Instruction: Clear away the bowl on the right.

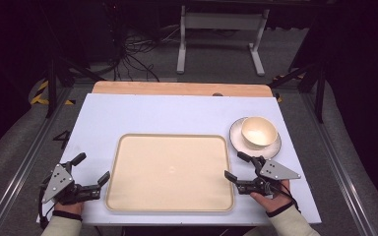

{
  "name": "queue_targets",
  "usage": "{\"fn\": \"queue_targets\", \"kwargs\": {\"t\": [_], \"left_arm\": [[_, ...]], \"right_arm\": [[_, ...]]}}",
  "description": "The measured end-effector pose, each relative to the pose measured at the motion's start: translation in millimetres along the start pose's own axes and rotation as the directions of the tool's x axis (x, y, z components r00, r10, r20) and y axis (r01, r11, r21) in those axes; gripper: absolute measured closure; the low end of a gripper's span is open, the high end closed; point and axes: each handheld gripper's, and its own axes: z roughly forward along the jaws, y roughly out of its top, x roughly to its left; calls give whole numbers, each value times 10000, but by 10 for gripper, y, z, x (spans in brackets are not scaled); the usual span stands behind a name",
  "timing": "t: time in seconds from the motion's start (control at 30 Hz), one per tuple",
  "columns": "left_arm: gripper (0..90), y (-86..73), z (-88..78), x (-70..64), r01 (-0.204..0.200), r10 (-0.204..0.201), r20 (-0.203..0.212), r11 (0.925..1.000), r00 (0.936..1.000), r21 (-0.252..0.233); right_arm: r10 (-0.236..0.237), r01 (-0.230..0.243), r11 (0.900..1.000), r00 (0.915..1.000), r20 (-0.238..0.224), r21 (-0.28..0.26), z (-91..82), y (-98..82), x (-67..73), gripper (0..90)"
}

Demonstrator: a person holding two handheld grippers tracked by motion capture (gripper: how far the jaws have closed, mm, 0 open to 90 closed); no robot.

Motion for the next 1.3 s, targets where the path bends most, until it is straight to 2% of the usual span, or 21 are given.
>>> {"fn": "queue_targets", "kwargs": {"t": [0.6, 1.03, 1.13, 1.3], "left_arm": [[2, 0, 1, -4, -9, 9, -29, 10000, 10000, 34], [2, 0, 0, -3, -25, 25, -27, 10000, 10000, 32], [2, 1, -1, -3, 6, -6, -48, 10000, 10000, 44], [2, 1, 3, 2, -3, 3, -24, 10000, 10000, 39]], "right_arm": [[-87, 87, 9999, 9999, -85, -65, -62, 232, -11, 234], [-57, 57, 10000, 9990, -437, -9, -50, 420, 30, 247], [1, 9, 9999, 9978, -657, 154, -53, 446, 7, 283], [58, -36, 9993, 9983, -576, 370, -77, 485, -68, 282]]}}
